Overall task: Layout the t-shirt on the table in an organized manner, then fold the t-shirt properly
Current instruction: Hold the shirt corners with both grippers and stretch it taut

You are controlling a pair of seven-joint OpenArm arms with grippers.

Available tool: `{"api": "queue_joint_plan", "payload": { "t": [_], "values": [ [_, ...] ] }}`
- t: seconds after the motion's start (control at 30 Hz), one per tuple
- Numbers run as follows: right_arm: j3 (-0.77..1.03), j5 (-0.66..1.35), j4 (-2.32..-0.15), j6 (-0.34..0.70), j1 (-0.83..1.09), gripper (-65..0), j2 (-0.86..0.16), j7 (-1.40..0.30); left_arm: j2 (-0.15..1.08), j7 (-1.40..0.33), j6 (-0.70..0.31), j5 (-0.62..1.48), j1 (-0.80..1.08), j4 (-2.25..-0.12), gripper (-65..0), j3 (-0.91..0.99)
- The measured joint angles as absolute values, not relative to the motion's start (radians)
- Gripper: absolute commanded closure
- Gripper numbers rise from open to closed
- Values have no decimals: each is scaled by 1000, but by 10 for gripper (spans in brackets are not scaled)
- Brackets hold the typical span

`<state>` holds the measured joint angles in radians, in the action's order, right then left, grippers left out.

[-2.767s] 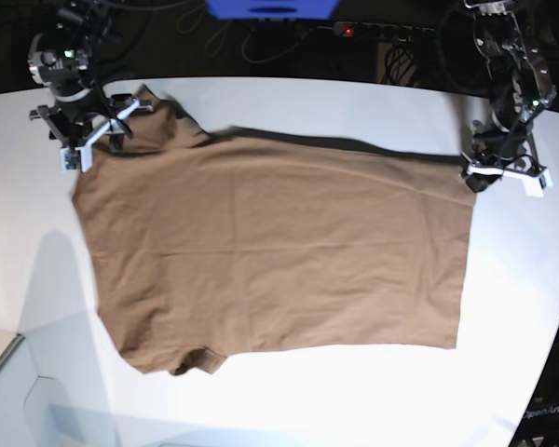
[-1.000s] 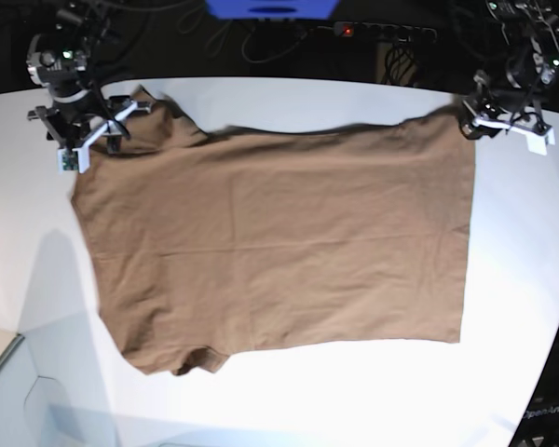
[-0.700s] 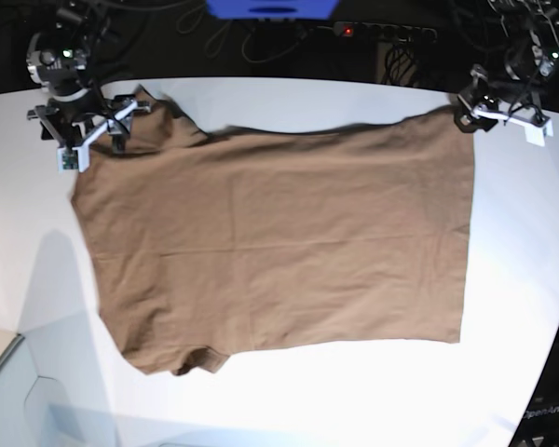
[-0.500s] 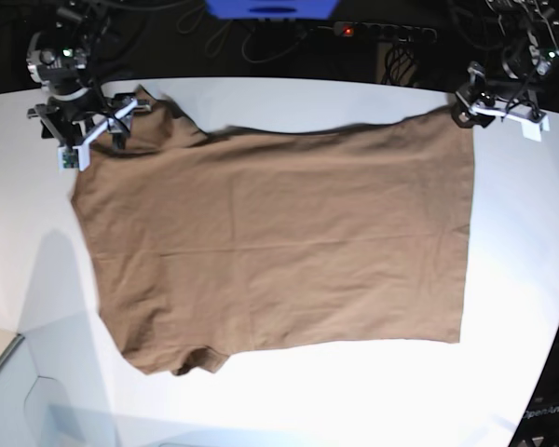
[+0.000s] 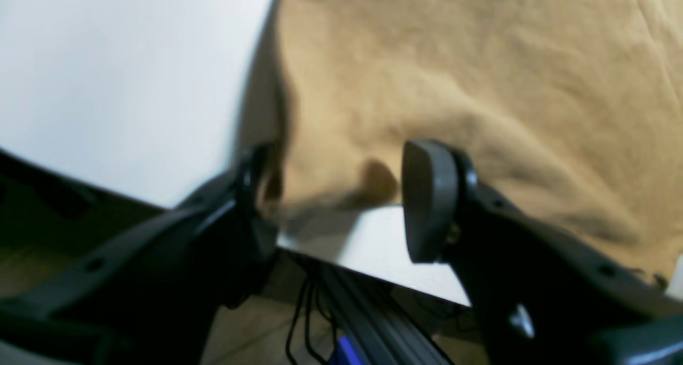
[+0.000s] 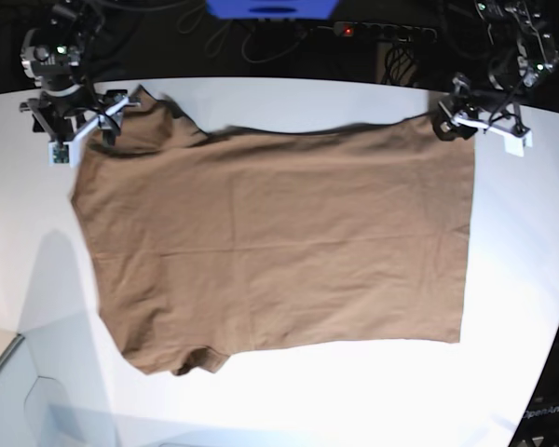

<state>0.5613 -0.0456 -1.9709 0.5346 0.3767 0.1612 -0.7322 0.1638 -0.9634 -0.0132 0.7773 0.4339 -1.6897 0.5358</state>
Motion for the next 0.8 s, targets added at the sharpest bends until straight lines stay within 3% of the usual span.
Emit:
{"api": "queue_joint_plan", "payload": {
  "t": [0.2, 0.5, 0.8],
  "values": [
    [567, -44, -1927, 535, 377, -419, 162, -729, 167, -960, -19, 738, 406, -1662, -174, 514],
    [565, -45, -1926, 535, 396, -419, 161, -720, 166, -961, -19, 733, 418, -1662, 0, 515],
    [562, -44, -1871, 536, 390, -423, 161, -720, 199, -979, -20, 736, 415, -1657, -3, 512]
  ]
}}
